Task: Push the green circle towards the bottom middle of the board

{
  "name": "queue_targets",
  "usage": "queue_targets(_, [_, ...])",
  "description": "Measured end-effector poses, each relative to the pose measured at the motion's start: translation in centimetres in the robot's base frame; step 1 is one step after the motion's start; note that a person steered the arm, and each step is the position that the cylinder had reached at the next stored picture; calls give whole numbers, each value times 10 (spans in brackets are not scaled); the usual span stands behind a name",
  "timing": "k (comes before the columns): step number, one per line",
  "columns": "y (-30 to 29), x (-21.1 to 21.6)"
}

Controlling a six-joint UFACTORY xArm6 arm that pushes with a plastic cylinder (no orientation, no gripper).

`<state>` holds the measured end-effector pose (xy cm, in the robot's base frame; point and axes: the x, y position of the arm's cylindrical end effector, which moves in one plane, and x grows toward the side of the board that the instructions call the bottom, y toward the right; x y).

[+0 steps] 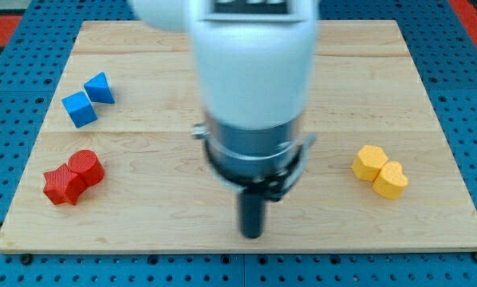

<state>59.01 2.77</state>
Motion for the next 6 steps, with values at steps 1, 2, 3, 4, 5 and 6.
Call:
queue_targets(1, [20, -39])
queue_targets(2, [34, -89])
queue_targets(3, [80, -136])
queue_targets(4, [37, -129])
queue_targets(5, [-6, -88])
queue_targets(6, [4, -91])
